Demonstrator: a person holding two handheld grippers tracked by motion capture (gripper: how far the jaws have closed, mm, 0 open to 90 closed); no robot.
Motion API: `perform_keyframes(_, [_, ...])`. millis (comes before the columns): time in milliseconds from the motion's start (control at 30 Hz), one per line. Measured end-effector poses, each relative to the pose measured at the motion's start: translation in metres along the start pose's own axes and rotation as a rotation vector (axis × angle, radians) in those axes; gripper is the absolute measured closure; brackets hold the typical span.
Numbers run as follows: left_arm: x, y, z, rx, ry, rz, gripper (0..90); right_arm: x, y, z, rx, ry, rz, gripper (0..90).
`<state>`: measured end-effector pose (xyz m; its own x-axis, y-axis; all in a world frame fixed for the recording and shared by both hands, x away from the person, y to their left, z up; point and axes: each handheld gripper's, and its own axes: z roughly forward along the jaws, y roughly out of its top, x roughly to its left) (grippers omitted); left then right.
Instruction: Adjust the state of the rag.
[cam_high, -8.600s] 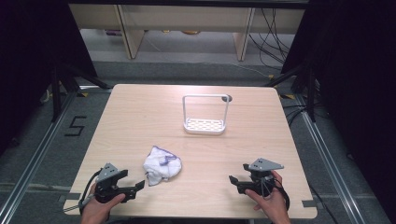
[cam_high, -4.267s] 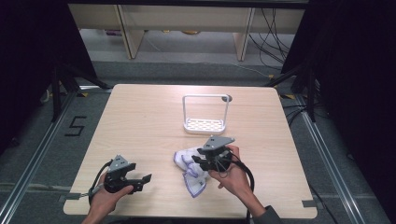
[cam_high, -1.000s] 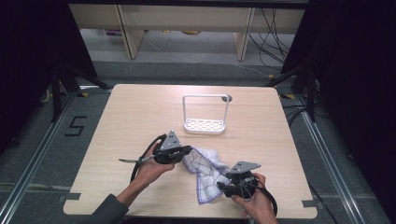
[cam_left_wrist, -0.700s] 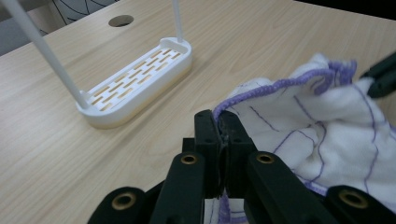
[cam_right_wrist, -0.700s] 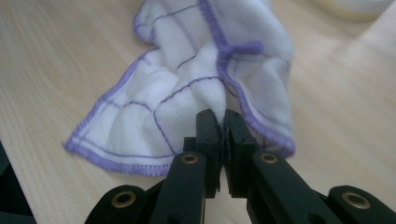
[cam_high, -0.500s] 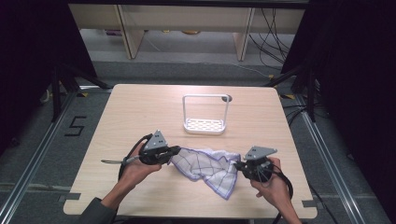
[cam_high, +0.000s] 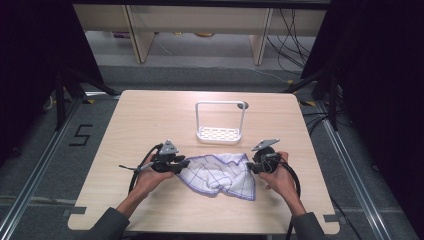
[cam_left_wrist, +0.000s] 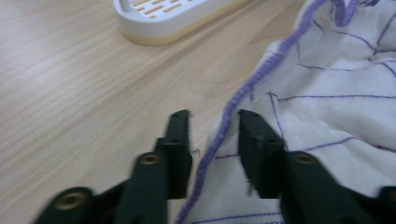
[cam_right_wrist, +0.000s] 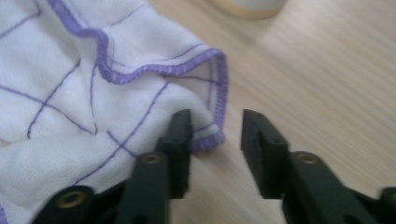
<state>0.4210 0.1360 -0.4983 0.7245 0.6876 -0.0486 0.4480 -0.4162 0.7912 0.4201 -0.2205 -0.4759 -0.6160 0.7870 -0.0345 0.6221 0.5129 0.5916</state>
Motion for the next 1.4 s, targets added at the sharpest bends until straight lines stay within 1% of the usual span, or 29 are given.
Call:
perform_keyframes(67, [0.001,0.001,-0.004,-0.002,0.009,0.013,57.3,-0.001,-0.002,-0.006,-0.013,0.007,0.019,58.4])
perform_keyframes(133, [-0.001,0.000,-0.020,-0.012,0.051,-0.012,45.5,-0.001,-0.009,-0.025,-0.057,0.002,0.018,51.2])
perform_keyframes(233, [-0.009,-0.003,-0.030,-0.034,0.049,-0.030,44.3,0.005,-0.016,-0.036,-0.078,0.015,0.039,49.0])
perform_keyframes(267, [-0.015,-0.004,-0.035,-0.042,0.037,-0.018,44.3,0.009,-0.022,-0.039,-0.105,0.013,0.041,48.0])
perform_keyframes(300, [-0.030,-0.006,-0.043,-0.046,0.000,0.009,44.0,0.018,-0.032,-0.045,-0.098,0.054,0.039,47.3])
perform_keyframes(333, [-0.038,-0.008,-0.044,-0.065,-0.035,-0.010,44.0,0.025,-0.037,-0.047,-0.097,0.068,0.049,47.3])
perform_keyframes(367, [-0.038,-0.008,-0.044,-0.065,-0.035,-0.010,44.4,0.025,-0.037,-0.047,-0.097,0.068,0.049,47.3])
perform_keyframes(400, [-0.054,-0.012,-0.043,-0.071,-0.085,-0.026,44.7,0.034,-0.046,-0.046,-0.094,0.101,0.027,47.3])
perform_keyframes(433, [-0.054,-0.012,-0.043,-0.071,-0.085,-0.026,44.8,0.034,-0.046,-0.046,-0.094,0.101,0.027,47.3])
perform_keyframes(467, [-0.066,-0.014,-0.039,-0.045,-0.106,0.005,44.8,0.043,-0.053,-0.043,-0.076,0.129,0.024,47.6])
perform_keyframes(500, [-0.074,-0.015,-0.033,-0.049,-0.122,0.005,44.8,0.047,-0.056,-0.041,-0.083,0.138,0.039,47.6])
perform_keyframes(567, [-0.080,-0.015,-0.030,-0.037,-0.135,0.007,44.5,0.054,-0.058,-0.038,-0.059,0.148,0.016,47.6])
perform_keyframes(600, [-0.086,-0.015,-0.024,-0.019,-0.153,0.055,44.5,0.057,-0.057,-0.038,-0.051,0.144,0.017,47.6])
perform_keyframes(633, [-0.090,-0.016,-0.020,-0.024,-0.163,0.045,44.6,0.058,-0.057,-0.036,-0.048,0.131,-0.014,47.7])
perform_keyframes(667, [-0.090,-0.016,-0.020,-0.024,-0.163,0.045,44.7,0.060,-0.057,-0.033,-0.062,0.129,-0.017,47.7])
perform_keyframes(733, [-0.097,-0.016,-0.012,-0.004,-0.186,0.064,44.7,0.061,-0.056,-0.033,-0.038,0.144,-0.004,48.2])
perform_keyframes(800, [-0.100,-0.015,-0.005,-0.009,-0.194,0.059,44.5,0.061,-0.057,-0.029,-0.028,0.139,-0.014,48.2])
perform_keyframes(900, [-0.102,-0.012,0.002,-0.008,-0.175,0.070,44.7,0.060,-0.058,-0.025,-0.021,0.134,-0.019,48.9])
perform_keyframes(967, [-0.105,-0.010,0.014,-0.002,-0.163,0.094,47.0,0.061,-0.059,-0.021,-0.003,0.132,-0.019,53.8])
perform_keyframes(1000, [-0.104,-0.009,0.015,0.017,-0.150,0.139,49.8,0.061,-0.059,-0.019,0.001,0.129,-0.022,56.4])
perform_keyframes(1067, [-0.104,-0.009,0.015,0.028,-0.141,0.163,61.0,0.059,-0.059,-0.019,-0.001,0.114,-0.042,67.8])
perform_keyframes(1100, [-0.103,-0.010,0.016,0.033,-0.128,0.181,61.0,0.059,-0.059,-0.019,-0.001,0.114,-0.042,67.8])
perform_keyframes(1133, [-0.100,-0.010,0.016,0.045,-0.112,0.201,70.7,0.056,-0.060,-0.020,-0.007,0.114,-0.066,77.6])
perform_keyframes(1167, [-0.100,-0.010,0.016,0.045,-0.112,0.201,74.4,0.056,-0.060,-0.020,-0.007,0.114,-0.066,77.6])
perform_keyframes(1200, [-0.097,-0.010,0.015,0.048,-0.103,0.209,77.9,0.054,-0.060,-0.020,-0.008,0.117,-0.087,83.7])
perform_keyframes(1233, [-0.097,-0.010,0.015,0.048,-0.103,0.209,81.1,0.055,-0.059,-0.021,0.001,0.115,-0.092,84.8])
perform_keyframes(1300, [-0.094,-0.011,0.013,0.044,-0.106,0.200,85.3,0.054,-0.059,-0.020,-0.031,0.104,-0.115,85.3])
perform_keyframes(1367, [-0.089,-0.010,0.007,0.044,-0.116,0.214,86.2,0.052,-0.057,-0.029,-0.025,0.120,-0.124,85.9])
perform_keyframes(1400, [-0.083,-0.010,-0.002,0.032,-0.111,0.208,86.4,0.049,-0.057,-0.038,-0.064,0.117,-0.123,86.0])
